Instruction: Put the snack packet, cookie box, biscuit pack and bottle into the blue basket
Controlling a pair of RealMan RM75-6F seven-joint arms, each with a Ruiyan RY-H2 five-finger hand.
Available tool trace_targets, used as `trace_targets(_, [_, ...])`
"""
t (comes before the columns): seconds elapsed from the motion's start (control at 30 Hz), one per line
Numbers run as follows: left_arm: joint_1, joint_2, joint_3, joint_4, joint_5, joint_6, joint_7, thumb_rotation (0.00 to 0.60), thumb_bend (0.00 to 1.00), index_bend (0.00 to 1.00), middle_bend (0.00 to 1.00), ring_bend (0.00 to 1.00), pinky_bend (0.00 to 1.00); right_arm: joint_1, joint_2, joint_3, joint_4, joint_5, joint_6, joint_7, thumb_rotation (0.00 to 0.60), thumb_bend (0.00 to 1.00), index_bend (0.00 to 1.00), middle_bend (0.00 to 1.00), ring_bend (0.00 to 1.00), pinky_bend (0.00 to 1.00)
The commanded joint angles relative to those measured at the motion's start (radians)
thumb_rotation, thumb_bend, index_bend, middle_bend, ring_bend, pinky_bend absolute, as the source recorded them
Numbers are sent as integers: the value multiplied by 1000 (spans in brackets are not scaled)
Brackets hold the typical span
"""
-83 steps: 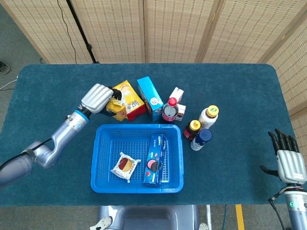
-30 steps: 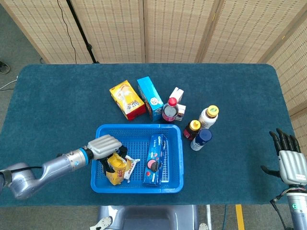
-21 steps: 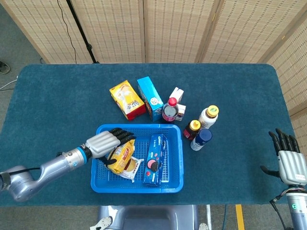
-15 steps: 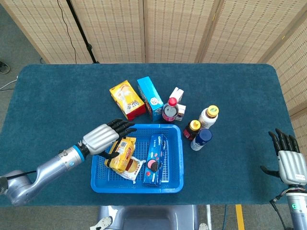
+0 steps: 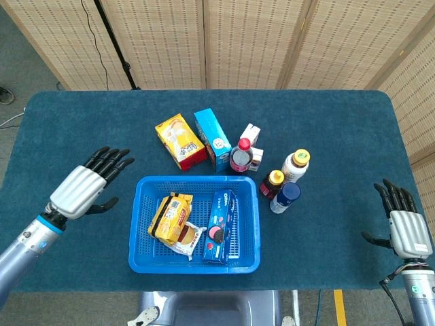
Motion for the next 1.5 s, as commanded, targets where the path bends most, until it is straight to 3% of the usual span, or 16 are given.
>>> trace_targets(0.03, [75, 36, 26, 8, -6, 71, -6, 600, 306, 0, 0, 0, 0, 25, -14, -8, 28, -57, -20, 125, 600, 0, 0, 0, 0, 0])
trace_targets(0.33, [234, 54, 69, 48, -14, 199, -154, 600, 304, 0, 0, 0, 0, 107, -40, -32, 69, -180, -73, 411, 600, 0, 26, 0, 0, 8])
trace_targets(0.6, [289, 26, 64, 112, 20, 240, -243, 600, 301, 0, 0, 0, 0, 192, -105, -23, 85, -244, -81, 530, 600, 0, 47, 15, 1, 137])
trace_targets(1.1, [292, 15, 28, 140, 7, 181, -261, 600, 300, 0, 0, 0, 0, 282, -201, 3, 134, -193, -136, 528, 600, 0, 201, 174, 126, 259])
trace_targets(1.27, [294, 14, 18, 149, 4, 170, -274, 600, 300, 0, 0, 0, 0, 290, -252, 27, 158, -161, -111, 492, 600, 0, 307, 283, 250, 380])
trace_targets(1.5, [296, 12, 11, 156, 11, 156, -280, 600, 300, 0, 0, 0, 0, 299, -311, 38, 198, -137, -93, 457, 600, 0, 371, 384, 368, 549])
